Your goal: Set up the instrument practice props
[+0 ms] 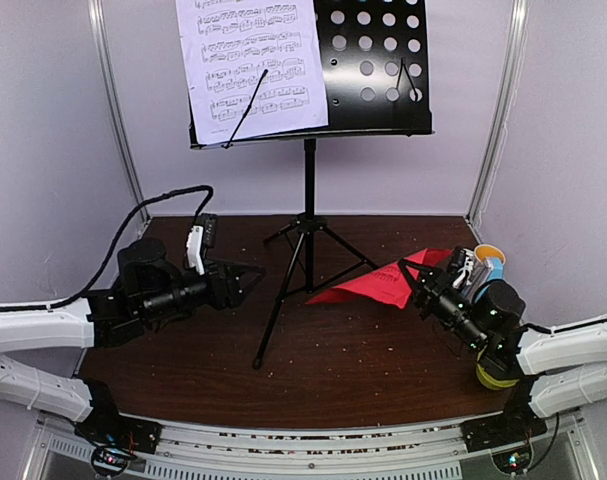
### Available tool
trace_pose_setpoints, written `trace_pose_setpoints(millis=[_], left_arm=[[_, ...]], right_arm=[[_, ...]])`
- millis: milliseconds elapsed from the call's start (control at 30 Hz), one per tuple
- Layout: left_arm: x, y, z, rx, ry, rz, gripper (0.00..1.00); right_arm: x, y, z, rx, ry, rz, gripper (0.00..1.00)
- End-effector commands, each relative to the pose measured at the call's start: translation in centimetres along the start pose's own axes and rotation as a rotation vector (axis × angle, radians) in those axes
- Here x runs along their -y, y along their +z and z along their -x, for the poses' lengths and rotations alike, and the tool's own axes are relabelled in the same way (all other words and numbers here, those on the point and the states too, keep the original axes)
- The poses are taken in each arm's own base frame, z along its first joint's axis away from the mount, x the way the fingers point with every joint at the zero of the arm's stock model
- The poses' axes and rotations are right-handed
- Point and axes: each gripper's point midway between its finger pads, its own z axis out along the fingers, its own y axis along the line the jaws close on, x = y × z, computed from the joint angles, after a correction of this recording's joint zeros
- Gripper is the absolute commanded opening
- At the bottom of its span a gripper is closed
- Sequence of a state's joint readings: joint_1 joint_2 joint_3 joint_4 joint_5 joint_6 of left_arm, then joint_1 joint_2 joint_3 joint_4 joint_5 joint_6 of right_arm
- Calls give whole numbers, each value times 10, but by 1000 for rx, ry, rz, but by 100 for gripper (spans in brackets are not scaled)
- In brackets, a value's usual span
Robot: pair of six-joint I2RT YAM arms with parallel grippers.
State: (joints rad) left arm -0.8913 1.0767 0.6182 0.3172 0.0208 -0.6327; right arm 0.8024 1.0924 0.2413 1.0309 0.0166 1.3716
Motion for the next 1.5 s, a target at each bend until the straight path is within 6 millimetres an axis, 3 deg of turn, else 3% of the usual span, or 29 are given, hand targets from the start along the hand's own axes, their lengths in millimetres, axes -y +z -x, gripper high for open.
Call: trace_pose_setpoints(millis=[0,167,300,500,633,833,1167,1467], left_arm=[[28,-9,41,169,-247,-117,70],[66,-4,57,159,-290,-227,72],[85,1,60,176,-379,-322,74],[99,-5,66,234,-435,-395,78],[108,-6,63,230,-423,-396,78],[105,-2,52,235,-492,-413,78],[106,-7,55,258,-490,-433,71],[113,-3,65,275,-489,-451,46]], right_arm=[[-45,1,10,98,20,180,0],[-71,5,12,176,-90,240,0],[-97,8,10,219,-139,333,0],[-118,20,-12,206,-187,403,0],[-122,27,-32,184,-225,416,0],[-131,35,-52,171,-298,432,0],[-136,45,-67,159,-357,446,0],[-134,45,-101,76,-397,467,0]])
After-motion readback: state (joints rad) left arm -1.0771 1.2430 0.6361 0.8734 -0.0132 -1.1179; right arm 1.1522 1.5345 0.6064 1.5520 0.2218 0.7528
